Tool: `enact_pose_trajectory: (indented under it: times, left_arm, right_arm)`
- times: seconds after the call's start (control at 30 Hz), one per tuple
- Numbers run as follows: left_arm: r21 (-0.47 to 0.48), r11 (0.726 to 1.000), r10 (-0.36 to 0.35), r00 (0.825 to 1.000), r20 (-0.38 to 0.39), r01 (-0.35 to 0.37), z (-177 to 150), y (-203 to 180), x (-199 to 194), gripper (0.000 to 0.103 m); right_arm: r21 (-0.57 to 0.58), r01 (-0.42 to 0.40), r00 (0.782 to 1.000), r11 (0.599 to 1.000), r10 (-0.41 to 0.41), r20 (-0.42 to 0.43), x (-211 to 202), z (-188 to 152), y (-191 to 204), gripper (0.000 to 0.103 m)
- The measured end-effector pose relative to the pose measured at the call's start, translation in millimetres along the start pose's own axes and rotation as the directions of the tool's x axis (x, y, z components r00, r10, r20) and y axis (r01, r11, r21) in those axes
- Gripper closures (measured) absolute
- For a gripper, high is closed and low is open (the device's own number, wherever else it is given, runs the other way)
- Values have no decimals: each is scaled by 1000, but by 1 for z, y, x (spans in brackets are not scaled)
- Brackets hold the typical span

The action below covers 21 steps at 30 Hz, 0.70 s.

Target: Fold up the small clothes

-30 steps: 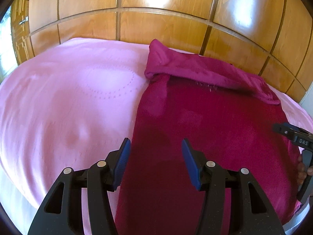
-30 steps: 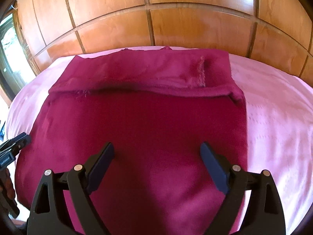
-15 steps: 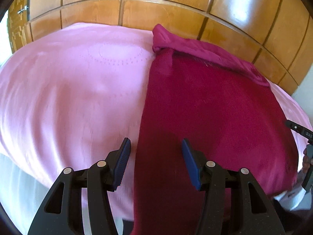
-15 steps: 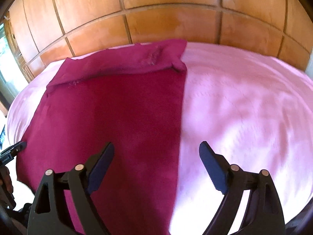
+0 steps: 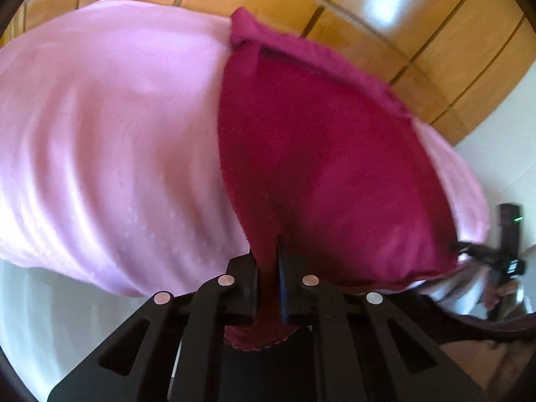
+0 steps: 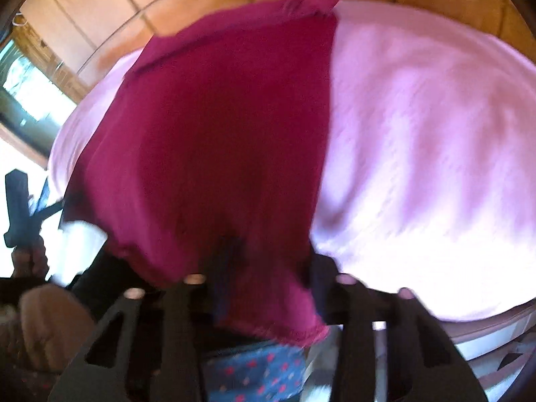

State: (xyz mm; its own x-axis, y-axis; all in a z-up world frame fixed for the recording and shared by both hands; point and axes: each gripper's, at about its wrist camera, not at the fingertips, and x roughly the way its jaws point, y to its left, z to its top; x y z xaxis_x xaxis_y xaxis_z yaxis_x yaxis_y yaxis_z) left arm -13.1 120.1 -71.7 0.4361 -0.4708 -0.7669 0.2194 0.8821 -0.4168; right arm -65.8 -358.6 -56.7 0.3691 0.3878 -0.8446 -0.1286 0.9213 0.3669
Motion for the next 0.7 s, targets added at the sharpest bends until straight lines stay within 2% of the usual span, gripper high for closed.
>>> enact_pose_trajectory:
  times: [0.13, 0.27, 0.37, 0.53, 0.7]
  left_arm:
    - [-19, 993, -116, 992, 54, 117, 20, -3, -17, 96]
    - [-49, 977, -201, 973, 117, 208, 49, -2, -19, 97]
    - [-66, 968, -231, 963, 139, 241, 77, -4, -8, 97]
    - [-85, 974, -198, 969, 149, 212, 125, 5, 15, 97]
    - [-170, 969, -160, 978, 132, 182, 172, 21, 54, 97]
  right_arm:
    - [46, -131, 989, 990, 127, 81, -10, 22, 1, 93]
    - [102, -211, 965, 972, 189, 184, -14, 52, -8, 94]
    - [153, -229, 949, 961, 185, 254, -15, 76, -20, 94]
    - [226, -197, 947, 954, 125, 297, -6, 108, -42, 94]
    - [291, -195, 947, 937, 103, 304, 7, 129, -62, 93]
